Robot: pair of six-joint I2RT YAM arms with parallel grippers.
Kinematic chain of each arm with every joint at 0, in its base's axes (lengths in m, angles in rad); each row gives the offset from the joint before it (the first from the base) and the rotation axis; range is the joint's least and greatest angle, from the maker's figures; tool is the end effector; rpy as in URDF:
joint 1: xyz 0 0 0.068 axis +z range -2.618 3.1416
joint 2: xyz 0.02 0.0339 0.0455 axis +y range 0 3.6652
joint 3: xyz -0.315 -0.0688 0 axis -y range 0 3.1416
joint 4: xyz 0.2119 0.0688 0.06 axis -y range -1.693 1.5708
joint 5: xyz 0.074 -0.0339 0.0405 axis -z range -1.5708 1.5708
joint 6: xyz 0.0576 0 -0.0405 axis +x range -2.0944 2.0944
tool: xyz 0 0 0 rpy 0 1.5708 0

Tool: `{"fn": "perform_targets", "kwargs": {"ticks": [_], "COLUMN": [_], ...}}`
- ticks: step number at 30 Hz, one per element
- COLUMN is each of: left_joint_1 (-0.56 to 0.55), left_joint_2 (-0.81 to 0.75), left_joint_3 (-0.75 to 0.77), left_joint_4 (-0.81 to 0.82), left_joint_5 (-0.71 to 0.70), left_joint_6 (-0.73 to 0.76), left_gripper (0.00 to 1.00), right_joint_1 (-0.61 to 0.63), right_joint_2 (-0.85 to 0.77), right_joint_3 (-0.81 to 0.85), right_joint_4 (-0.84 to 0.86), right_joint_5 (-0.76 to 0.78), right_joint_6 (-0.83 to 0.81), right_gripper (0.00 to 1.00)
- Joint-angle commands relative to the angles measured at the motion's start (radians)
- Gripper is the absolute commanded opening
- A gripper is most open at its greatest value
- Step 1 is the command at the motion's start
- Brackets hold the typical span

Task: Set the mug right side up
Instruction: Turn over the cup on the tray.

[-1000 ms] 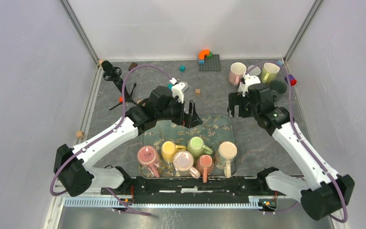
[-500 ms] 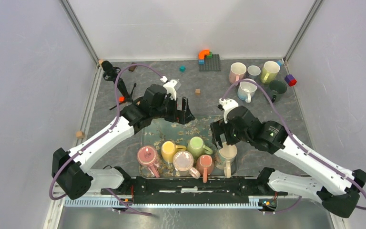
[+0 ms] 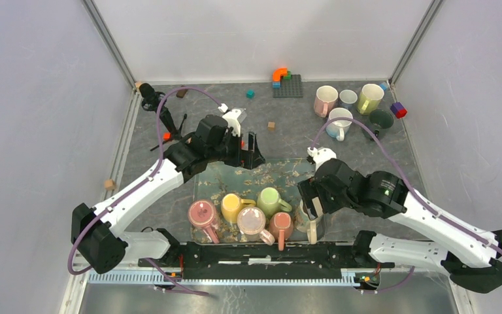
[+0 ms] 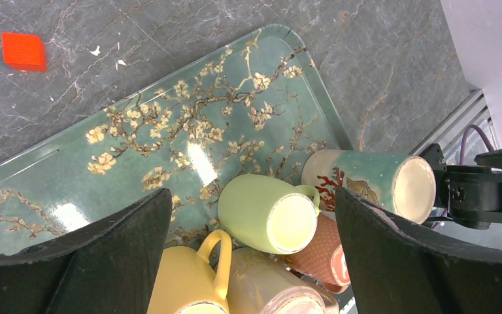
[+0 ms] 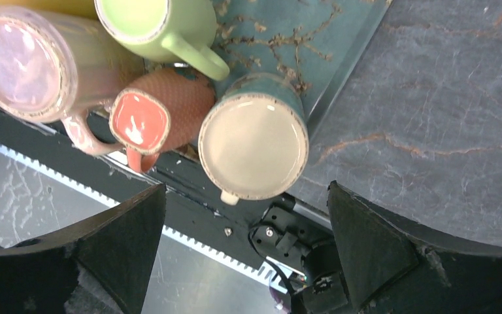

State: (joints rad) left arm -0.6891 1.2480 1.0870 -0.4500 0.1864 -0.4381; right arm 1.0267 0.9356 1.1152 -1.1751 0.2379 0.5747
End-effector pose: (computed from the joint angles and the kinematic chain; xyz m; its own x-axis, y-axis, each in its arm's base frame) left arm 0.1829 -0.1645 0.3626 -0.7157 0.0495 -0.6966 0.4841 0.7542 -0.4437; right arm 0.0642 0.0799 0.3549 -0.7805 -0.2695 -0.5642 -0.4061 0.9046 0.1298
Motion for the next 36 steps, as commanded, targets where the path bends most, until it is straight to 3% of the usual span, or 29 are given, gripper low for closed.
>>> {"fn": "perform_targets", "kwargs": {"ticks": [1,7,15,25,32,36], "left_joint_1": [0.009,0.013,0.016,0.023,0.023,0.023], "left_joint_2": [0.005,0.022,0.026,0.013,0.005,0.005], "left_joint_3": [0.037,0.042,0.050,0.053,0.050,0.051], "left_joint_4": [0.017,0.033,0.034,0.008,0.001,-0.002], "left_joint_5": [0.011,0.006,0.001,-0.005,-0.001,0.002], "left_joint_6": [0.038,0.032,0.028,0.038,0.035,0.033], "left_gripper": [1.00,1.00,1.00,1.00,1.00,1.00], "right_joint_1": [0.032,0.056,0.062,0.062,0.057,0.005], "right_joint_2": [-0.038,-0.074,-0.104,-0.117,-0.050,0.015], "right_joint_3": [0.006,-0.072,-0.234,-0.441,-0.459,-0.461], "right_joint_4": [-0.079,-0.072,0.065,0.304,0.406,0.500], "right_joint_5": [0.004,-0.031,-0.044,0.124,0.290,0.296], "right_joint_6": [0.066,0.090,0.093,0.164,0.130,0.054], "right_gripper": [0.98,0.98,0.98,0.98,0.98,0.98]}}
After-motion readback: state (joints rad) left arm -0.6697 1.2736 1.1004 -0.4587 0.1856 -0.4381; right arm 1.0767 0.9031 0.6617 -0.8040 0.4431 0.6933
